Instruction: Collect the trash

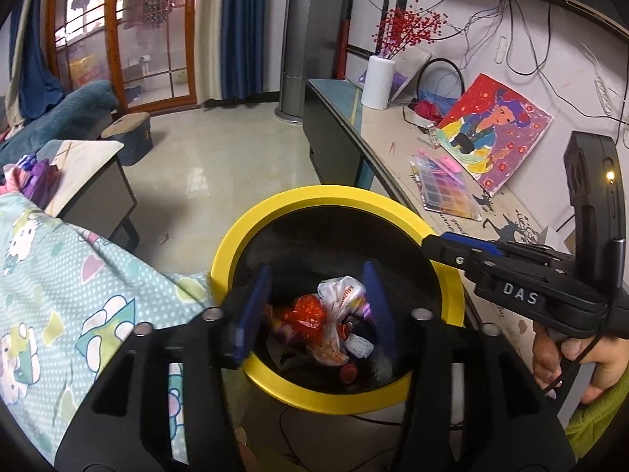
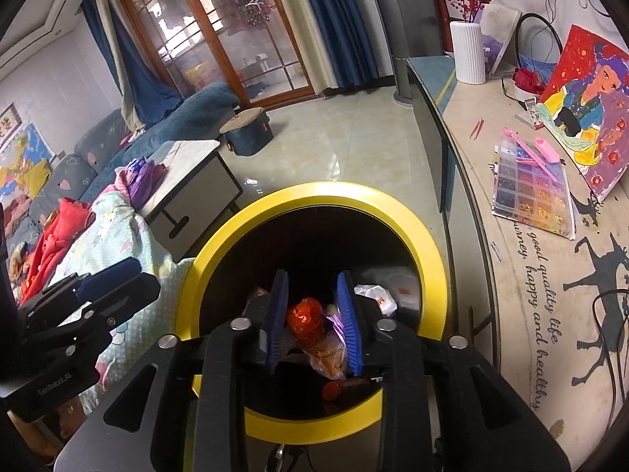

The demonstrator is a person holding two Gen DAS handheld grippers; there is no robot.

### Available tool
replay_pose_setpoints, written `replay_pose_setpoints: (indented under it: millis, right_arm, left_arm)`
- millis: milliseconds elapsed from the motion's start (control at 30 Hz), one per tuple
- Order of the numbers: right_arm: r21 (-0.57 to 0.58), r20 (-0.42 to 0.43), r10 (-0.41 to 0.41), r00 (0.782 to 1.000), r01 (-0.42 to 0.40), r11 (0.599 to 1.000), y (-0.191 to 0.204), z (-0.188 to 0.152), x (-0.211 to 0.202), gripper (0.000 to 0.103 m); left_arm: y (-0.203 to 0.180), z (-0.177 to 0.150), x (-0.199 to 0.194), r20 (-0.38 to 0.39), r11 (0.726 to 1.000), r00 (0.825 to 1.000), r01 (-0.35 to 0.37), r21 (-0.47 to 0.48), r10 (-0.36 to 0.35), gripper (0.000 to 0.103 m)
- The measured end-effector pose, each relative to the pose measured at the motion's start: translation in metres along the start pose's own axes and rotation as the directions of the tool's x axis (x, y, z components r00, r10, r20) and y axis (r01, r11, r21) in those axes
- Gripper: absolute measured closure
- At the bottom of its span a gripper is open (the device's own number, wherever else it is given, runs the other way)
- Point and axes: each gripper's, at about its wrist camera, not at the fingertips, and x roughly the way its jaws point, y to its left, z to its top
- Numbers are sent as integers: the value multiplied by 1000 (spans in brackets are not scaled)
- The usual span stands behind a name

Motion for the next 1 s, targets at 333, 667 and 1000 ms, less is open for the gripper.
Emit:
replay_pose_setpoints:
  millis: [333,667,1000]
  right_arm:
    - [-6,12,-18,1000,18,1000,-2,-1,-7,50]
    - [-70,67,0,998,4,998,28,1,-24,20]
    - [-197,138,45,989,-17,980,84,-2,-53,7]
  left_arm:
    - [13,0,-12,-4,998,999,-47,-49,47,17]
    - [36,-5,-42,20,990,995,-95,-104,97,11]
    - [67,-21,-95,90,966,976,-181,-184,200,11]
